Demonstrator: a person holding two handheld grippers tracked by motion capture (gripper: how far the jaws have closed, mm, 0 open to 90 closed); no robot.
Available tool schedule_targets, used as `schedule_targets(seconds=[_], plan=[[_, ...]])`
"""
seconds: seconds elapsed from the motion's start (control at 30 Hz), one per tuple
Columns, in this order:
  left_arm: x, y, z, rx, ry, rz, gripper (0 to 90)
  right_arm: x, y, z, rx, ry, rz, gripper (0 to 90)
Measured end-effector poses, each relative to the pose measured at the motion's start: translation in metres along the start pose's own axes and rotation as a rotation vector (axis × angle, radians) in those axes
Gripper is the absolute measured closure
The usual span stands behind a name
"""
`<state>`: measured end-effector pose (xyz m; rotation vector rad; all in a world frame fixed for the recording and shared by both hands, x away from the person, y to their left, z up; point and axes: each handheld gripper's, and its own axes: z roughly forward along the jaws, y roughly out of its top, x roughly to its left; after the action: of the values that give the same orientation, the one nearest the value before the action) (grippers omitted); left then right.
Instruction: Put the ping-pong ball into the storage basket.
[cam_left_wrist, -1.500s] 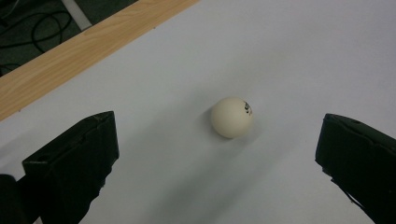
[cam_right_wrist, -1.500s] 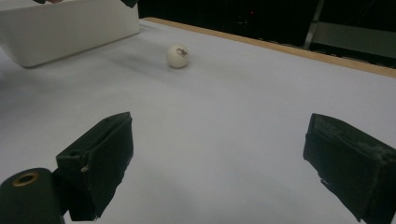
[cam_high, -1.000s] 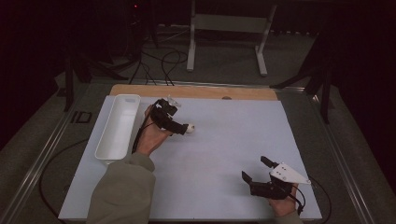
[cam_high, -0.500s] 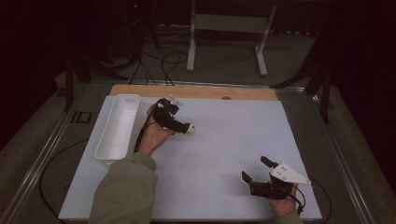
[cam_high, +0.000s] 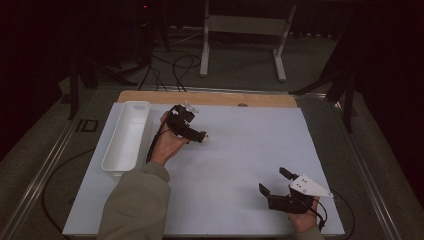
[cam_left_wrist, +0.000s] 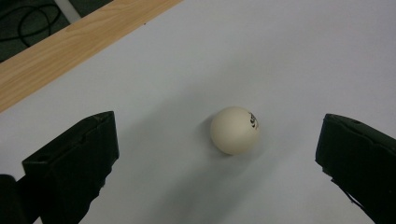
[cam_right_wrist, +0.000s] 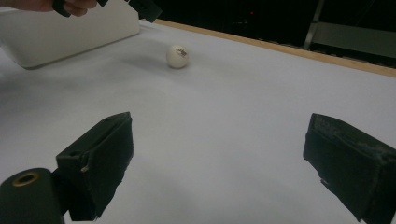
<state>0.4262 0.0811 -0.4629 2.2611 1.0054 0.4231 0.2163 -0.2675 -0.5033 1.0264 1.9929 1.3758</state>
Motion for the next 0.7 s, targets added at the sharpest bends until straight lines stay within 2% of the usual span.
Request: schedule_targets(seconds=[0.3,0.7], plan=[[-0.003,0.006,0.006,0.012,-0.005,0.015,0.0,0.000,0.000,0.000,-0.001,0.001,0.000,8.3],[-0.006,0.009,0.015,0.027,-0.020,0.016,0.0,-0.001,0.000,0.000,-0.002,0.002,0.000,8.3]])
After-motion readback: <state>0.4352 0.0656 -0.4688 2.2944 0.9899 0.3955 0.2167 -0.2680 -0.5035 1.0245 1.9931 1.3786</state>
